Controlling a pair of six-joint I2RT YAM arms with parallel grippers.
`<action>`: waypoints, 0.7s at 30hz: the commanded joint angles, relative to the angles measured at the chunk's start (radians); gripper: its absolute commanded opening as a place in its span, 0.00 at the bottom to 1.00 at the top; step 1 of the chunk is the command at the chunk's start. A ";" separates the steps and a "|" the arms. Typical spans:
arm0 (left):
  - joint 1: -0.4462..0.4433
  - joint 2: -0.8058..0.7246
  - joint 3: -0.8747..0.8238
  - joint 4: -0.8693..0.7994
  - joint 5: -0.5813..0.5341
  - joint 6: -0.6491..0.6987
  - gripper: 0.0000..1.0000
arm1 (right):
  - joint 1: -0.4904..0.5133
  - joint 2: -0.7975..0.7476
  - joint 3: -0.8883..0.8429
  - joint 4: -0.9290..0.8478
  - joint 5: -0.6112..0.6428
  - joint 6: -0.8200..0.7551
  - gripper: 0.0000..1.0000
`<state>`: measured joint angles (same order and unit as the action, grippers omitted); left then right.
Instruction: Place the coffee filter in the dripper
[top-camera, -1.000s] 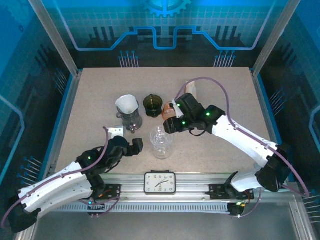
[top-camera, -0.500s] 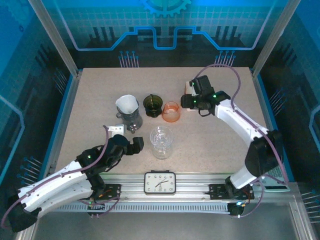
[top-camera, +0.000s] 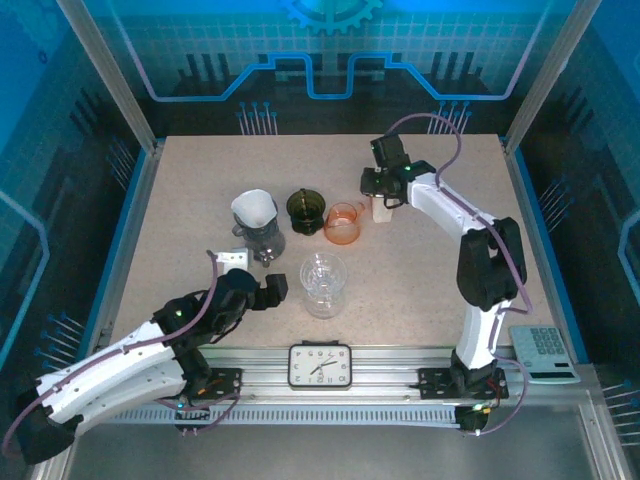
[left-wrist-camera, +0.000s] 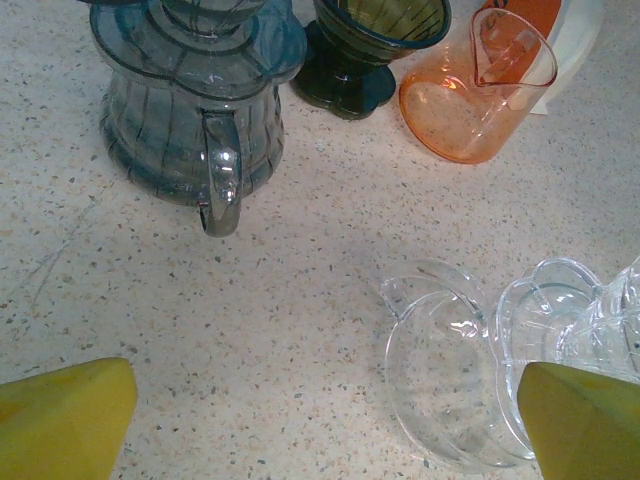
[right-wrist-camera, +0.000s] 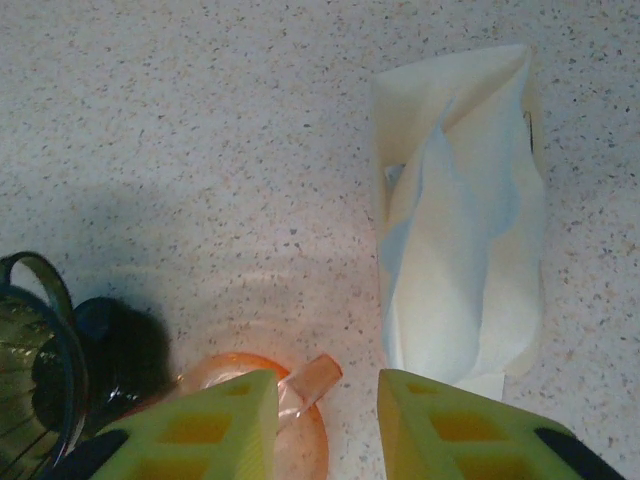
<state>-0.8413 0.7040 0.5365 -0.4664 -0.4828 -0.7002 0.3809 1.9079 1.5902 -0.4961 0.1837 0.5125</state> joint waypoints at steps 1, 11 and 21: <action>0.005 0.000 0.007 0.002 -0.022 0.026 0.99 | -0.017 0.045 0.055 -0.015 0.041 0.044 0.32; 0.009 0.000 -0.007 0.008 -0.027 0.021 0.99 | -0.027 0.129 0.121 -0.051 0.075 0.050 0.28; 0.018 -0.005 0.000 -0.008 -0.026 0.021 0.99 | -0.027 0.174 0.140 -0.063 0.083 0.042 0.25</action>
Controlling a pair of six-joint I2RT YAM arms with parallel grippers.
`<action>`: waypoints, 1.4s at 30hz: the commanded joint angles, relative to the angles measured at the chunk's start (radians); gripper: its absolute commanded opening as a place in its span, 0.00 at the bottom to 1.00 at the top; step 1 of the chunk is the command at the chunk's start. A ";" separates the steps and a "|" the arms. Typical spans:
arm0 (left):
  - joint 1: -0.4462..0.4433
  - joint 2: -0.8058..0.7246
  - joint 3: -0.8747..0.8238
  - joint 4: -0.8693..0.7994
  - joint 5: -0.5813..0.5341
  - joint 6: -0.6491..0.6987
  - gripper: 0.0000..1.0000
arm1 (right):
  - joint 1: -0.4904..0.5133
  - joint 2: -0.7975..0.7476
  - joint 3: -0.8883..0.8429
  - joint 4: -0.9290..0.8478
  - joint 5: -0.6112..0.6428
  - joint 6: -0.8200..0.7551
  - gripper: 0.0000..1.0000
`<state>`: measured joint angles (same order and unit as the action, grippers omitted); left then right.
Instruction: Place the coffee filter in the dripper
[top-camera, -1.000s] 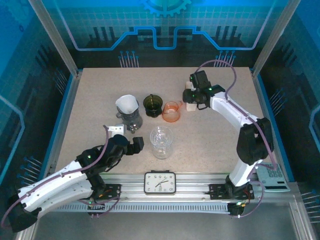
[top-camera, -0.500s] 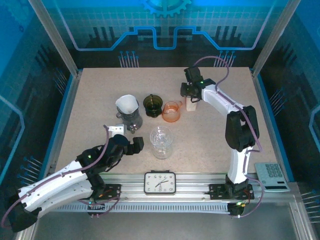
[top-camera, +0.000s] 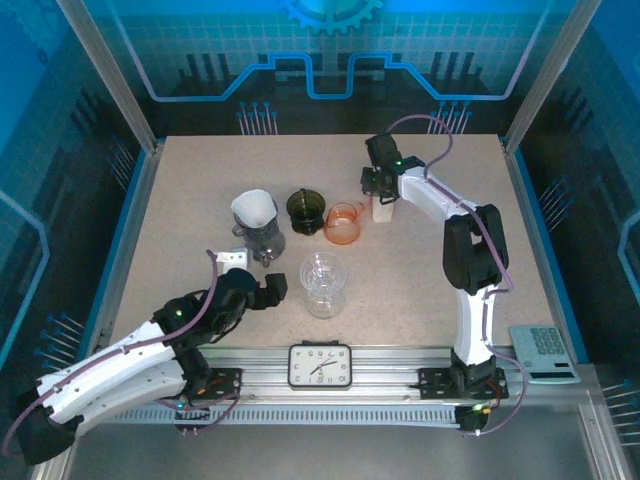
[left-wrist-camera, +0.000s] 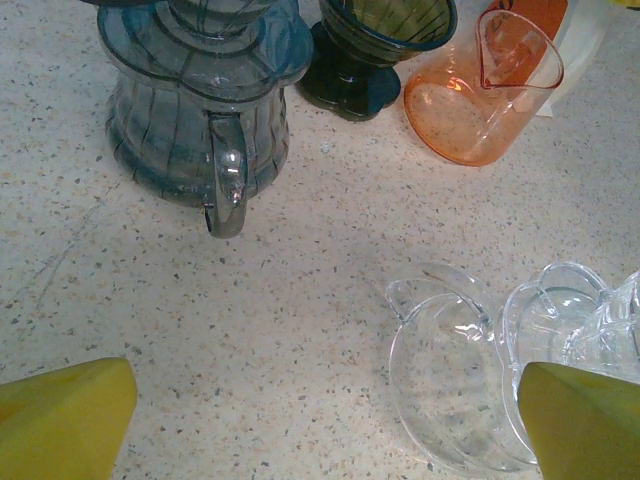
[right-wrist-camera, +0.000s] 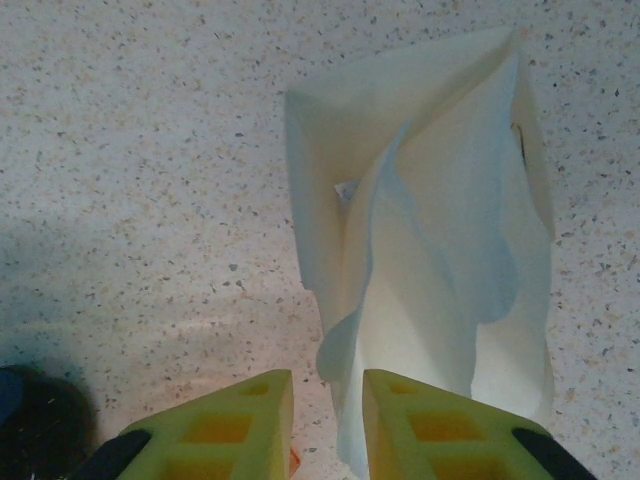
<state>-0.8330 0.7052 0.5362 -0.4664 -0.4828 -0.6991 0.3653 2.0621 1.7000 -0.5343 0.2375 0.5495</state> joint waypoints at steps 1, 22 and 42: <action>0.010 -0.006 0.002 -0.008 -0.026 0.021 0.99 | -0.012 0.021 0.029 -0.023 0.032 0.003 0.25; 0.018 -0.007 -0.010 -0.003 -0.017 0.018 0.99 | -0.013 0.056 0.062 -0.032 0.053 -0.029 0.19; 0.023 -0.018 -0.016 -0.005 -0.010 0.012 0.99 | 0.000 -0.061 -0.045 0.017 0.052 -0.046 0.00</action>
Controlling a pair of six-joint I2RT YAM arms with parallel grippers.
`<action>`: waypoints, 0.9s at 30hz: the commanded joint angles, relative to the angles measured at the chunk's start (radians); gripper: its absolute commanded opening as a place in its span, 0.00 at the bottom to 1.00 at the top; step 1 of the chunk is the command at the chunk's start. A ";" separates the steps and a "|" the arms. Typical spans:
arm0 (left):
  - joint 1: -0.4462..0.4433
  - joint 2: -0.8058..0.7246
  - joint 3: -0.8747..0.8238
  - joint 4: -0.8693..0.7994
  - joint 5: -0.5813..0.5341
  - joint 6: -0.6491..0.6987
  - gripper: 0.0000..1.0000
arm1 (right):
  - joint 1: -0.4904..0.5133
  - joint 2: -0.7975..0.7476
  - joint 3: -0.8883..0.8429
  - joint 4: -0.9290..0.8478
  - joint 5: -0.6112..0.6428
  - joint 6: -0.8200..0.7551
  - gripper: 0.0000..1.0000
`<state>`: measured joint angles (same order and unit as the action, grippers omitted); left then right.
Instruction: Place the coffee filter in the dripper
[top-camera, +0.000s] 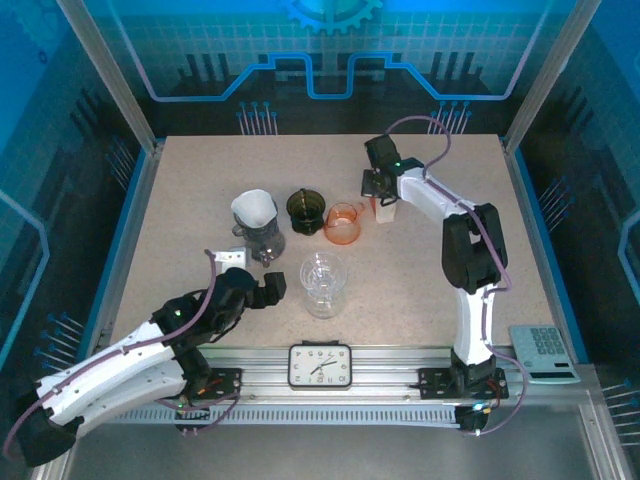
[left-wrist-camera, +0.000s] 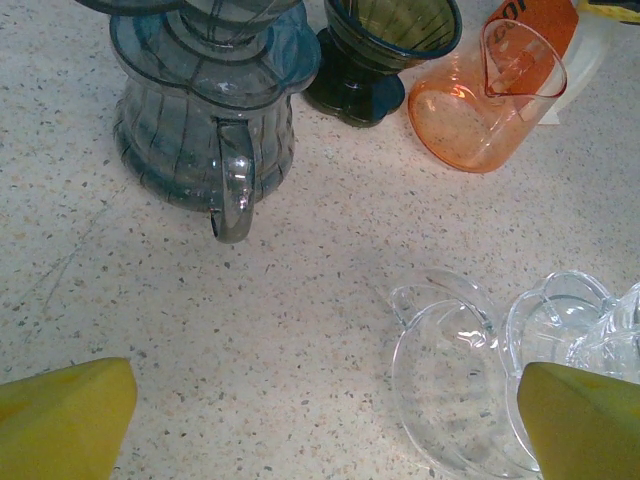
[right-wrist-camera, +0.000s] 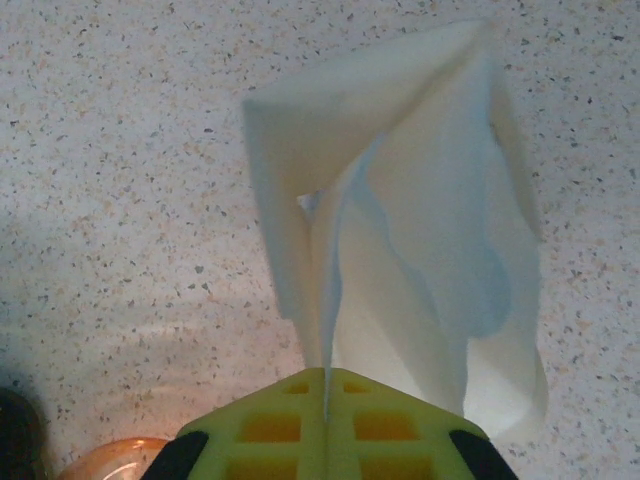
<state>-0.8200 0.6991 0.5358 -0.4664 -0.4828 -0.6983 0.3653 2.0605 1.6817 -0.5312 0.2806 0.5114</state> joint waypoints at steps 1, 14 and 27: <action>0.010 -0.012 -0.015 -0.005 -0.008 0.011 0.99 | 0.001 -0.070 -0.041 0.020 0.008 -0.008 0.00; 0.015 -0.013 -0.020 0.000 -0.005 0.010 0.99 | 0.023 -0.258 -0.203 0.050 -0.019 -0.013 0.00; 0.022 -0.011 0.005 -0.012 0.003 0.020 0.99 | 0.092 -0.605 -0.409 -0.017 -0.089 -0.024 0.00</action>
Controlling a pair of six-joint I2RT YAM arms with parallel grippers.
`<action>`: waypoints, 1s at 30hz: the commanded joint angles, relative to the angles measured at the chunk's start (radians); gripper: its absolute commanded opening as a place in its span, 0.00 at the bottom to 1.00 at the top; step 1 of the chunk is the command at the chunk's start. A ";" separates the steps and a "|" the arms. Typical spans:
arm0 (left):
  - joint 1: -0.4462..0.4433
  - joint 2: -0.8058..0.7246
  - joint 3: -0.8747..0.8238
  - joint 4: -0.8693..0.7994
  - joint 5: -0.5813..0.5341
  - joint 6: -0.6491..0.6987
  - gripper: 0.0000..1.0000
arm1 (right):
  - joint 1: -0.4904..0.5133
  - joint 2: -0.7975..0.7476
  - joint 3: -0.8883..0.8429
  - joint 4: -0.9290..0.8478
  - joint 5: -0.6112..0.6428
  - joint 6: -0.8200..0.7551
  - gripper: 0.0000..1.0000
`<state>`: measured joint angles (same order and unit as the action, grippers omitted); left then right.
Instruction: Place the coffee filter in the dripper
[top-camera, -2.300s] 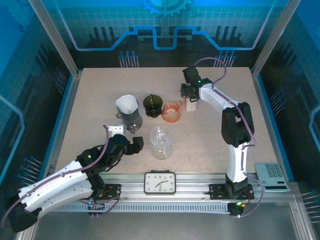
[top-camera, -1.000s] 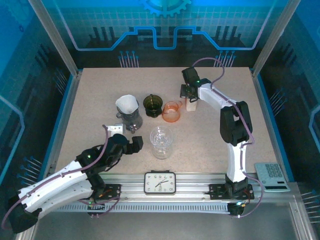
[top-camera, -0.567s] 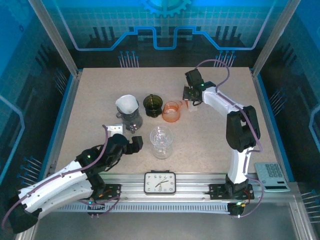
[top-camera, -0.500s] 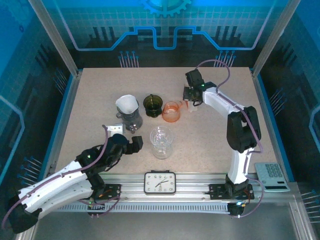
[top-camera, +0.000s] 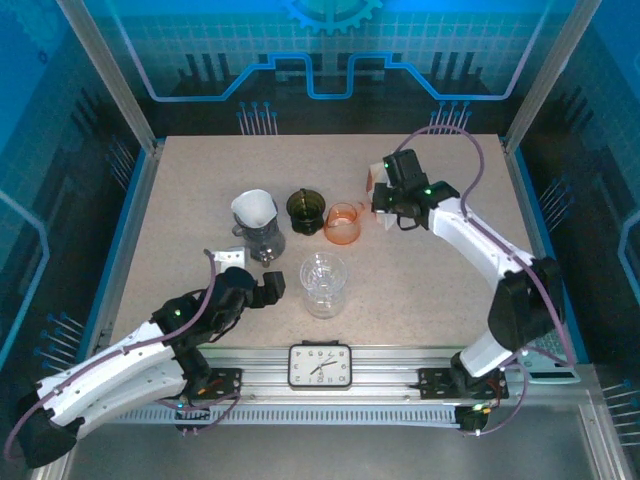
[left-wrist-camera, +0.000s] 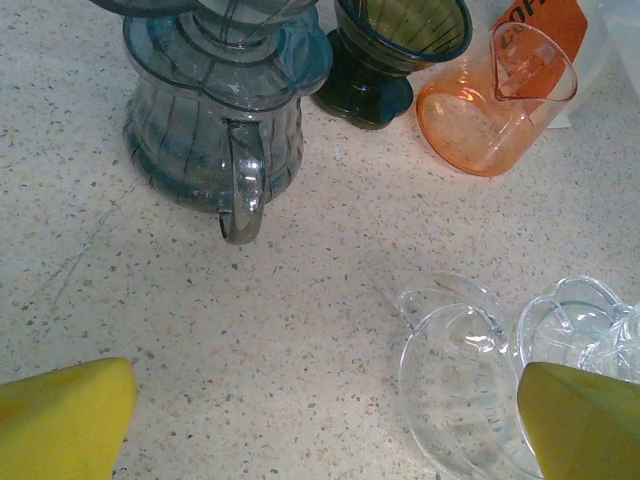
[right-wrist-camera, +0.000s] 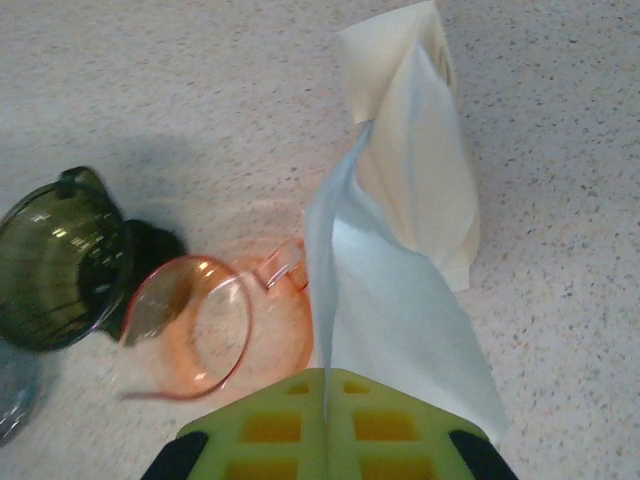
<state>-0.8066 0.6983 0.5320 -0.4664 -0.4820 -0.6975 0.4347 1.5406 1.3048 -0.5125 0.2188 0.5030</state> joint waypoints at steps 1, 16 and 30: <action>0.010 -0.010 0.012 -0.012 0.004 0.020 0.99 | 0.028 -0.108 -0.041 -0.050 -0.032 -0.017 0.00; 0.014 0.017 0.058 -0.050 0.047 0.019 0.99 | 0.156 -0.388 0.014 -0.364 -0.262 -0.140 0.00; 0.015 0.151 0.157 -0.152 0.136 0.039 0.98 | 0.407 -0.230 0.284 -0.701 -0.245 -0.213 0.00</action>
<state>-0.8001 0.8387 0.6521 -0.5751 -0.3828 -0.6773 0.8112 1.2629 1.5368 -1.0874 -0.0345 0.3210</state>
